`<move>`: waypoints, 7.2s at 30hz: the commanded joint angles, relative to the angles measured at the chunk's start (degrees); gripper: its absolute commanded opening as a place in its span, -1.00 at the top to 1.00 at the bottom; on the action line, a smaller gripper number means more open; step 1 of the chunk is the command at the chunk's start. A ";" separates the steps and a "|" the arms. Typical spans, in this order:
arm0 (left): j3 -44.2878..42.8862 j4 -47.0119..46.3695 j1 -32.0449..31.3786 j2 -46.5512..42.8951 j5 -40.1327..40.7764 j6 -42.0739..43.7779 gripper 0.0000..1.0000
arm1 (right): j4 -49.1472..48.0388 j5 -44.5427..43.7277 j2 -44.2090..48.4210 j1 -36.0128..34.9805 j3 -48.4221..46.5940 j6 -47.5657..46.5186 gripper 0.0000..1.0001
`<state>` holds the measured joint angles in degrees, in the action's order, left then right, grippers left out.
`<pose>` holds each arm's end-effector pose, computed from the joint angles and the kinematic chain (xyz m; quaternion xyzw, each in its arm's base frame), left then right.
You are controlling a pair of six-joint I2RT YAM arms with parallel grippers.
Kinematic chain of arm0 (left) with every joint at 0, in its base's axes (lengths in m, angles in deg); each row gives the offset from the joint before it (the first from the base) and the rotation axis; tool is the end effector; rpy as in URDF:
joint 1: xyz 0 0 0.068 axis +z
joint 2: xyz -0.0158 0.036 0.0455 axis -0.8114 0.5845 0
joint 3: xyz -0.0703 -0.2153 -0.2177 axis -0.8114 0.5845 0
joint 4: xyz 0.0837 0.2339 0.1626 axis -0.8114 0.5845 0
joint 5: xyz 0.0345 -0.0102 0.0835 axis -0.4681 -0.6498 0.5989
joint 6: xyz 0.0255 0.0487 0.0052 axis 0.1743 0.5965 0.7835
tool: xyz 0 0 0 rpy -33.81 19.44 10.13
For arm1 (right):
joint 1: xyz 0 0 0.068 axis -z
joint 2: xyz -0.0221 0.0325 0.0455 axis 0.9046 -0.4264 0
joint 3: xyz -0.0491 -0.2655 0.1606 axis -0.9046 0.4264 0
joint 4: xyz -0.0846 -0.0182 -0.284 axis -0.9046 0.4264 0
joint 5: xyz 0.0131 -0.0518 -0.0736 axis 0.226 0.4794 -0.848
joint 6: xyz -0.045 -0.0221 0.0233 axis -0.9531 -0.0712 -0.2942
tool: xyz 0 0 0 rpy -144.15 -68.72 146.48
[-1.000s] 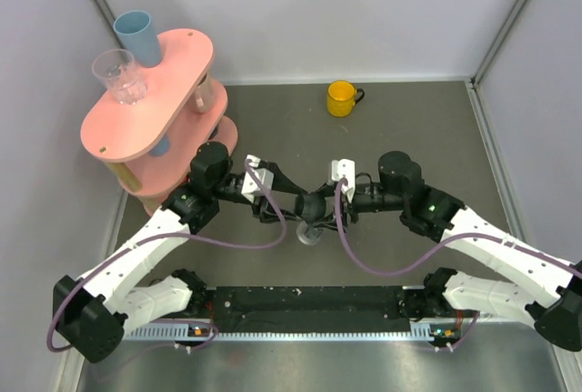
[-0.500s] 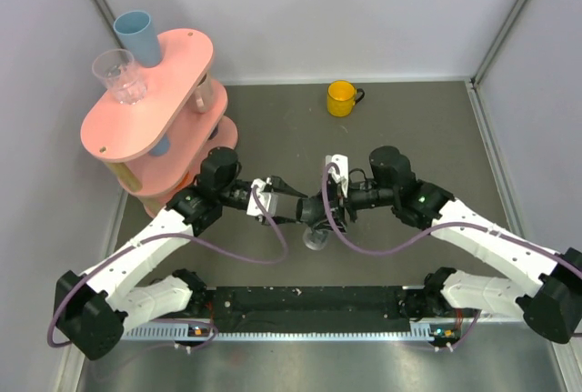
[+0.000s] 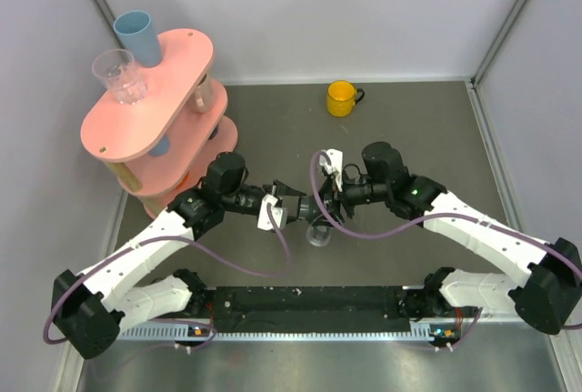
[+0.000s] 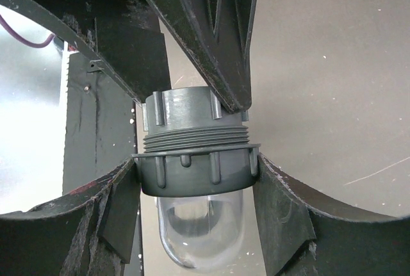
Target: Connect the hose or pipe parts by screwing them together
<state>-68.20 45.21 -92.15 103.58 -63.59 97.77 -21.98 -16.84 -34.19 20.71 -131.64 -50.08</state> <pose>0.1666 -0.1672 0.3240 0.7154 0.3618 -0.2956 0.5195 0.1798 0.2070 0.3285 -0.5200 0.6437 0.4189 0.3739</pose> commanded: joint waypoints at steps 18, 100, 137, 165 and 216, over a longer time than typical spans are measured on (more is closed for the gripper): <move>-1.17 -7.34 -2.96 -2.69 9.27 1.14 -0.50 | -11.52 3.01 1.44 -0.95 -4.61 0.18 1.00; -10.67 -9.45 -2.61 0.39 17.01 -108.47 0.45 | -10.29 -7.62 11.82 -0.16 0.23 -10.11 1.00; 5.07 -13.50 -2.69 -7.17 28.08 -55.02 -0.05 | -7.30 0.20 11.90 0.20 -4.96 -3.51 1.00; -5.39 -12.18 2.75 -8.05 12.17 -99.41 -0.98 | -6.51 -0.33 15.07 0.20 -1.71 -8.96 1.00; 1.99 -29.49 1.08 -1.46 -0.48 -86.51 1.00 | -7.39 1.96 10.32 0.28 -5.49 -0.97 0.96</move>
<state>-67.33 19.86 -90.07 103.10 -61.12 4.75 -24.52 -16.68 -23.00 21.13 -132.36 -54.17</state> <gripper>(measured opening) 0.558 0.616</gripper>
